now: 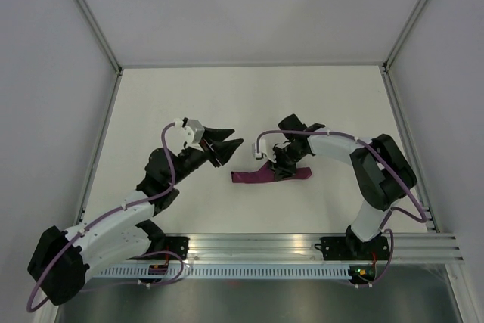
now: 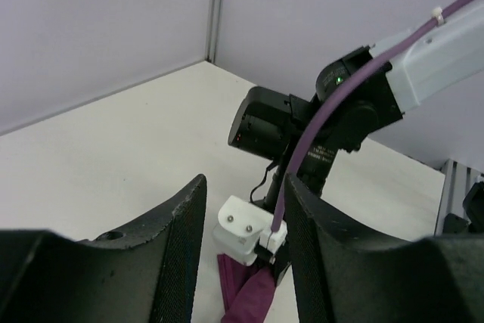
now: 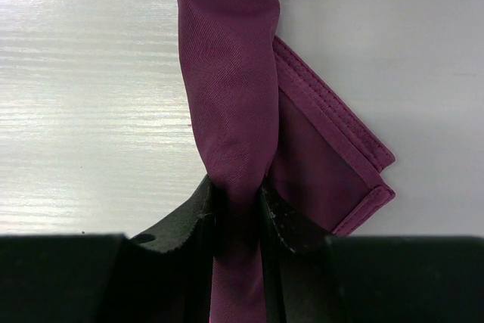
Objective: Fold the napkin, place the utensils inside, and roll it up
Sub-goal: Roll the napkin at the center of the board.
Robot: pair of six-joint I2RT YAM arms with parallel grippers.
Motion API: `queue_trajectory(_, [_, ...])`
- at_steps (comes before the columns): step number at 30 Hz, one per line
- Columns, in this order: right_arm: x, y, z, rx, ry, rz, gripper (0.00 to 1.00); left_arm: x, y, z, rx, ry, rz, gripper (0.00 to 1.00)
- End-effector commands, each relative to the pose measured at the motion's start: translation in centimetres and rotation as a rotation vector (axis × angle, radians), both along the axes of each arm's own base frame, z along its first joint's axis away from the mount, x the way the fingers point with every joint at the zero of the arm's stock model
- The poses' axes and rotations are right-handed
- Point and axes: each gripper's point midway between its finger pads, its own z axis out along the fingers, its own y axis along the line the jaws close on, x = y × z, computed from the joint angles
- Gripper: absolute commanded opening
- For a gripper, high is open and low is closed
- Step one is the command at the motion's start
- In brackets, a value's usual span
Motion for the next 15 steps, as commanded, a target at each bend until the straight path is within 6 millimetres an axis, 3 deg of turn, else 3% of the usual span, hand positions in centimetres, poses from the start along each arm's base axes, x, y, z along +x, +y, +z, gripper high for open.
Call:
queue_trajectory(1, [-3.8, -4.0, -4.6, -0.201, 0.178, -0.004, 0.11, -0.2, 1.3, -1.6, 0.071, -0.073, 0.047, 0.51])
queue_trajectory(9, [-2.8, -4.5, -4.6, -0.235, 0.265, -0.023, 0.11, -0.4, 0.4, -3.2, 0.199, -0.146, 0.045, 0.52])
queue_trajectory(14, [-2.5, -4.7, -4.6, -0.243, 0.318, -0.033, 0.11, -0.4, -1.8, -5.8, 0.324, -0.131, 0.008, 0.53])
queue_trajectory(15, [-2.4, -4.7, -4.6, -0.244, 0.319, -0.033, 0.11, -0.7, -2.7, -7.3, 0.378, -0.132, -0.015, 0.53])
